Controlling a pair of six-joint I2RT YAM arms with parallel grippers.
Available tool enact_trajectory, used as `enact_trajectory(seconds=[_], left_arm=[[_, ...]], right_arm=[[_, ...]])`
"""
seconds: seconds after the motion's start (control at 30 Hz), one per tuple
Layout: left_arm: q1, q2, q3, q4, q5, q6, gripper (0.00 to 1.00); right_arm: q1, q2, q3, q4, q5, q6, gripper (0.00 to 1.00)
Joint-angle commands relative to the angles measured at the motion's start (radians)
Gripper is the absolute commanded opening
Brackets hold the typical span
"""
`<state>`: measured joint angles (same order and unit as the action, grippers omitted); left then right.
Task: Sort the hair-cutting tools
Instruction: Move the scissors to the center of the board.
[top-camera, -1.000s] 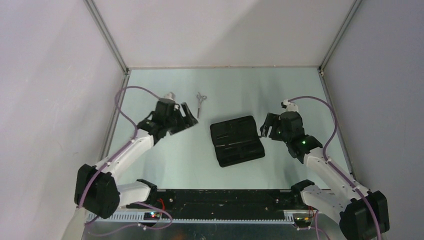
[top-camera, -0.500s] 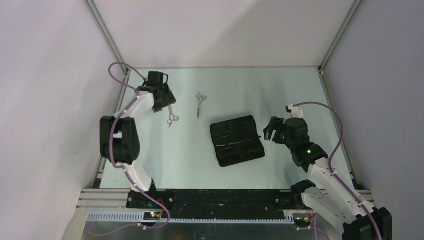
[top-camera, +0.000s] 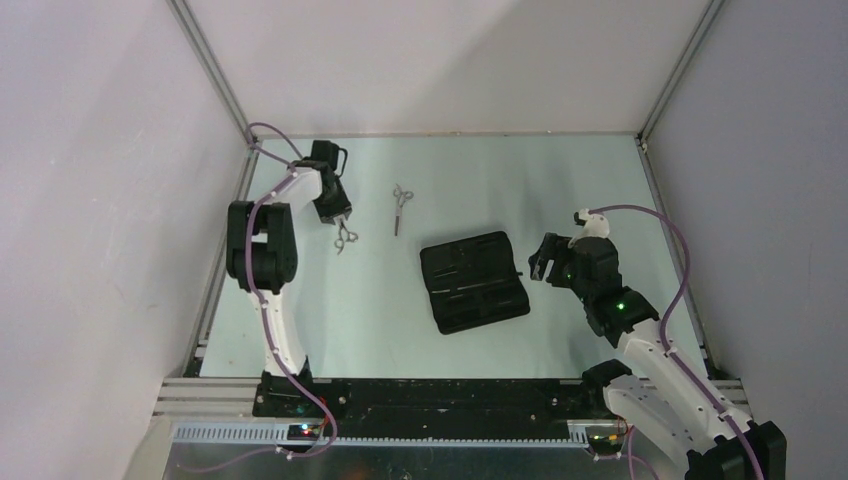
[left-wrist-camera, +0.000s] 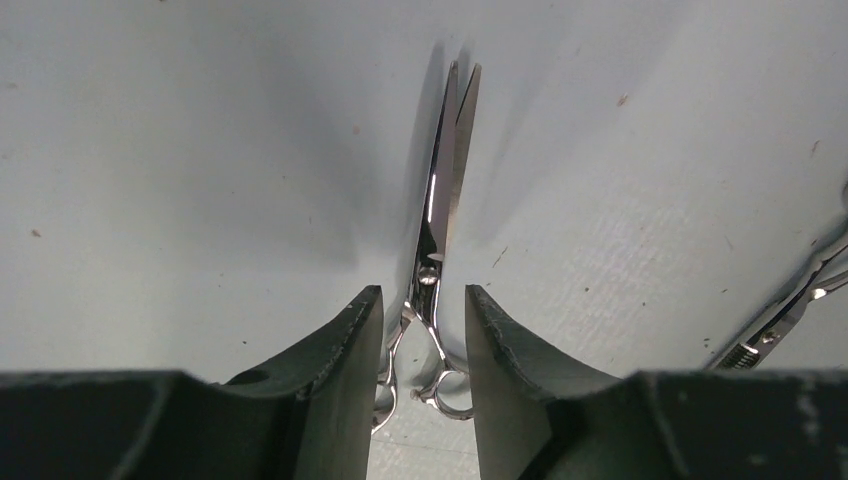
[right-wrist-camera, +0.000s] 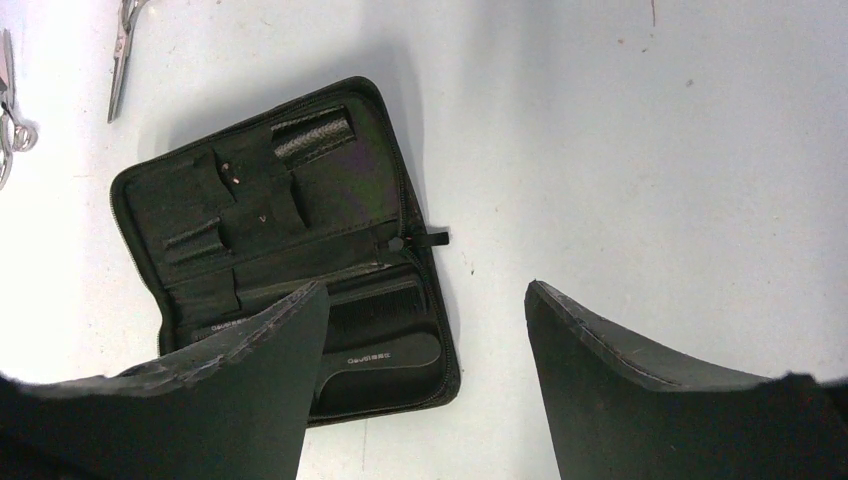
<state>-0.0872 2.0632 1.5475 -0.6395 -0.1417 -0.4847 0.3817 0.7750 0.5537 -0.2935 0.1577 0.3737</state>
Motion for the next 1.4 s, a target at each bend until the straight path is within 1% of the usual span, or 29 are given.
enact_trajectory(seconds=[0.0,0.1,0.3,0.47,0.7,0.77,0.8,0.9,0.93,1.0,1.1,1.13,1.23,1.27,1.37], left_arm=[[0.007,0.018,0.065,-0.056,0.026,0.024,0.41],[0.006,0.043,0.111,-0.120,0.034,0.023,0.41],[0.005,0.058,0.130,-0.181,0.063,0.024,0.40],[0.002,0.043,0.105,-0.201,0.108,0.023,0.39],[-0.043,-0.024,-0.057,-0.130,0.186,-0.006,0.36],[-0.058,-0.029,-0.088,-0.114,0.200,-0.015,0.33],[-0.067,-0.032,-0.096,-0.107,0.202,-0.020,0.29],[-0.098,-0.060,-0.145,-0.091,0.206,-0.030,0.25],[-0.105,-0.068,-0.173,-0.079,0.209,-0.038,0.21],[-0.128,-0.098,-0.215,-0.063,0.222,-0.047,0.17],[-0.179,-0.171,-0.290,-0.042,0.233,-0.064,0.13],[-0.191,-0.191,-0.336,-0.031,0.236,-0.073,0.13],[-0.258,-0.305,-0.449,0.005,0.251,-0.111,0.13],[-0.271,-0.356,-0.515,0.017,0.274,-0.123,0.14],[-0.325,-0.459,-0.647,0.099,0.318,-0.212,0.16]], right_arm=[[-0.005,-0.010,0.000,0.027,0.013,-0.018,0.77],[-0.006,-0.014,-0.001,0.027,0.011,-0.018,0.77],[-0.006,-0.022,-0.010,0.036,-0.003,-0.017,0.77],[-0.007,-0.033,-0.016,0.039,-0.015,-0.015,0.77],[-0.007,-0.051,-0.030,0.054,-0.025,-0.014,0.76],[-0.007,-0.054,-0.031,0.053,-0.030,-0.013,0.76],[-0.007,-0.057,-0.031,0.050,-0.029,-0.013,0.76],[-0.008,-0.064,-0.031,0.047,-0.029,-0.012,0.76],[-0.007,-0.065,-0.031,0.049,-0.030,-0.012,0.76],[-0.008,-0.066,-0.032,0.049,-0.029,-0.012,0.77],[-0.008,-0.070,-0.032,0.044,-0.032,-0.012,0.76],[-0.008,-0.071,-0.032,0.044,-0.032,-0.012,0.76],[-0.007,-0.081,-0.032,0.041,-0.038,-0.014,0.76],[-0.008,-0.081,-0.032,0.041,-0.040,-0.014,0.76],[-0.007,-0.084,-0.032,0.042,-0.046,-0.016,0.76]])
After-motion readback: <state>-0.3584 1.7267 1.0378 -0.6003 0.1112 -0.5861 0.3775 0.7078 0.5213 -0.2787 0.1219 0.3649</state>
